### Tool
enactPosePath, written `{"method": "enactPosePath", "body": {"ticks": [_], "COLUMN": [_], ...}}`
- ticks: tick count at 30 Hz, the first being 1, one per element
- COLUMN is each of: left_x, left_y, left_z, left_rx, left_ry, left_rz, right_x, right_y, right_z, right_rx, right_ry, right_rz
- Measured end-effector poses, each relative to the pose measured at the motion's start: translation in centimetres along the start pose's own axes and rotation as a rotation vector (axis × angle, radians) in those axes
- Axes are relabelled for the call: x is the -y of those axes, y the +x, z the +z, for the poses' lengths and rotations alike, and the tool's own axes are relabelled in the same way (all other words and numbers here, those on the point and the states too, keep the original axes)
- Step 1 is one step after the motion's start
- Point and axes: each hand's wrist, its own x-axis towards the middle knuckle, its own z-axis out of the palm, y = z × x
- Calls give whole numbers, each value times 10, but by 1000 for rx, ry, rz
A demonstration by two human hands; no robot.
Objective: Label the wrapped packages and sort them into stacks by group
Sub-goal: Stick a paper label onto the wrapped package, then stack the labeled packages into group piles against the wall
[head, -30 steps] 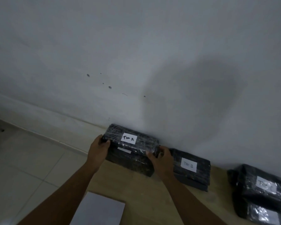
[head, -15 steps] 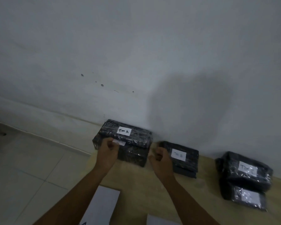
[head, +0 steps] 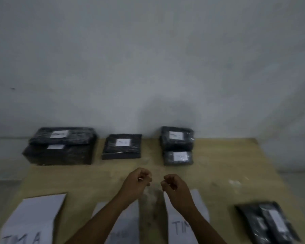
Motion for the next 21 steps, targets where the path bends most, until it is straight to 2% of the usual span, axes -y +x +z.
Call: {"method": "enactPosePath", "body": {"ticks": [5, 10, 16, 19, 21], "left_x": [-17, -25, -32, -34, -36], "left_y": [-11, -22, -36, -42, -45], "left_z": [117, 227, 329, 354, 364], "left_rx": [186, 333, 434, 438, 427], "left_ry": [65, 92, 161, 200, 218], "left_rz": [35, -12, -30, -17, -12], "right_x": [-57, -115, -182, -211, -224], "right_y": [-41, -76, -103, -104, -102], "right_z": [-108, -195, -283, -310, -321], "right_rx": [-142, -317, -678, -650, -596], "right_ry": [-79, -155, -291, -377, -327], "right_rz": [85, 147, 241, 394, 480]}}
